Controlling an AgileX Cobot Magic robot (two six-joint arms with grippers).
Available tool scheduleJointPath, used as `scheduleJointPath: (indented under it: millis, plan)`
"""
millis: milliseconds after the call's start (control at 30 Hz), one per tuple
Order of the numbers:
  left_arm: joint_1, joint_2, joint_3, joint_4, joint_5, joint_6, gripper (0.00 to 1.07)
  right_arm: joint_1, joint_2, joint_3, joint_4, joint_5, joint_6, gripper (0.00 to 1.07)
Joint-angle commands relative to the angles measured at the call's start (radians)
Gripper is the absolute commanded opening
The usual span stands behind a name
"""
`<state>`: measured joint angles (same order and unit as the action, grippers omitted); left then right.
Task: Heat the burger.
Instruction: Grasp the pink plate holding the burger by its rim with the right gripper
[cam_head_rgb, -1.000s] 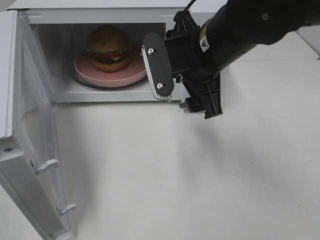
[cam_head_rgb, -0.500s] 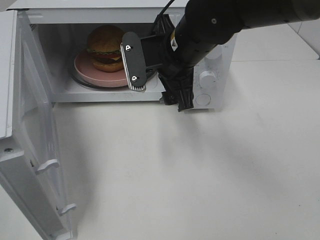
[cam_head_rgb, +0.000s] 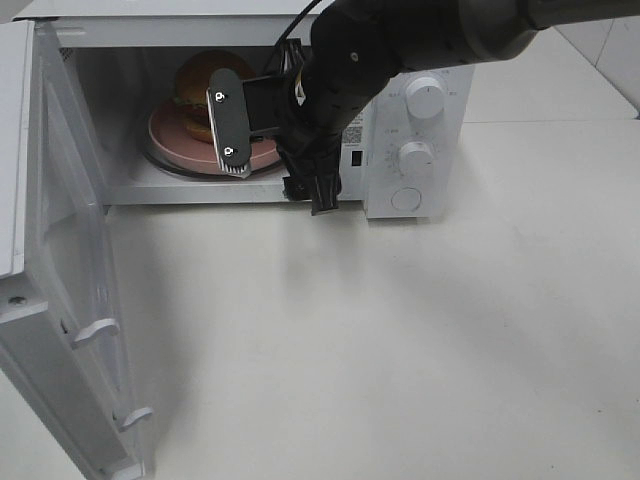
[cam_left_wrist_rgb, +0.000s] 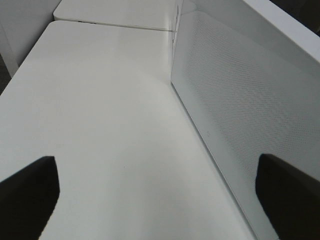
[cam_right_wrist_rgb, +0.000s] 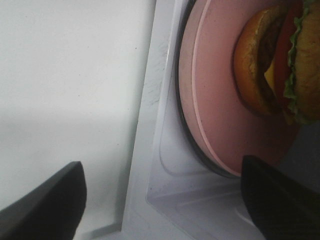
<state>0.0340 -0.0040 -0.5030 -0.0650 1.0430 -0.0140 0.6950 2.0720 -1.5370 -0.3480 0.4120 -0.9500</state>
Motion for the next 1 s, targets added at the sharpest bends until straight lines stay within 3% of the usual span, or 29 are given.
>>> scheduleJointPath:
  millis: [33,1000]
  plan:
    - [0.004,-0.017,0.003,-0.008,-0.01,0.002,1.0,0.004,0.044,-0.051,0.011,-0.004,0.005,0.79]
    - [0.004,-0.017,0.003,-0.008,-0.01,0.002,1.0,0.002,0.345,-0.38,0.07,0.006,0.006,0.76]
